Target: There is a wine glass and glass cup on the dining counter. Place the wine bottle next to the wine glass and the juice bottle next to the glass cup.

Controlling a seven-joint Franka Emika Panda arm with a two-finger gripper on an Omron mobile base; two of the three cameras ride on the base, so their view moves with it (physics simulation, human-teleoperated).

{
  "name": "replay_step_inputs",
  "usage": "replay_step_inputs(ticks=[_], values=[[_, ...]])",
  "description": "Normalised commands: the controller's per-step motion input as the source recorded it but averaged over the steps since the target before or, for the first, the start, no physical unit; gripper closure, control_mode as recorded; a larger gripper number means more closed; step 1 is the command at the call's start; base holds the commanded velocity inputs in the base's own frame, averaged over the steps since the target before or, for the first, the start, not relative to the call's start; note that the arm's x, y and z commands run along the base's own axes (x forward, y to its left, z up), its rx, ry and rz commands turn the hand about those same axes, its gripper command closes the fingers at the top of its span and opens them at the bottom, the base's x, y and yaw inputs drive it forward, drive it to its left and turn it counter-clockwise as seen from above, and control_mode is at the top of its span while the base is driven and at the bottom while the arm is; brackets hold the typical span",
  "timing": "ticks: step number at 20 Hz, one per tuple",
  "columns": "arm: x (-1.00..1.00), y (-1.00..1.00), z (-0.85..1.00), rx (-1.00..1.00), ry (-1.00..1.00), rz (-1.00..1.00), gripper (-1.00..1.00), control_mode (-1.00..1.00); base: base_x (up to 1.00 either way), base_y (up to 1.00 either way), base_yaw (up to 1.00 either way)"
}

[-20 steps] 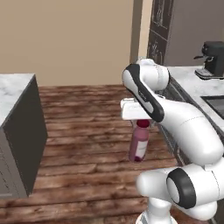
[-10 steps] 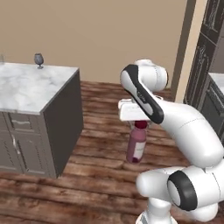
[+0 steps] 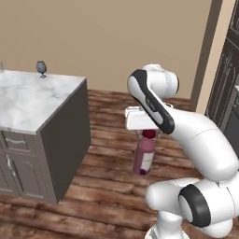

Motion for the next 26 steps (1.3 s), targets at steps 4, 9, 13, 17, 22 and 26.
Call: replay_step_inputs(ticks=[4, 9, 13, 17, 22, 26], values=[[0.00, 0.00, 0.00, 0.00, 0.00, 0.00, 1.00, 1.00, 0.82, -0.28, 0.01], [0.00, 0.00, 0.00, 0.00, 0.00, 0.00, 1.00, 1.00, 0.85, -0.28, 0.01], [0.00, 0.00, 0.00, 0.00, 0.00, 0.00, 1.00, 1.00, 0.86, -0.27, 0.01], [0.00, 0.00, 0.00, 0.00, 0.00, 0.00, 1.00, 1.00, 0.86, -0.26, 0.02], [0.00, 0.00, 0.00, 0.00, 0.00, 0.00, 1.00, 1.00, 0.86, -0.26, 0.02], [0.00, 0.00, 0.00, 0.00, 0.00, 0.00, 1.00, 1.00, 0.88, -0.22, 0.02]])
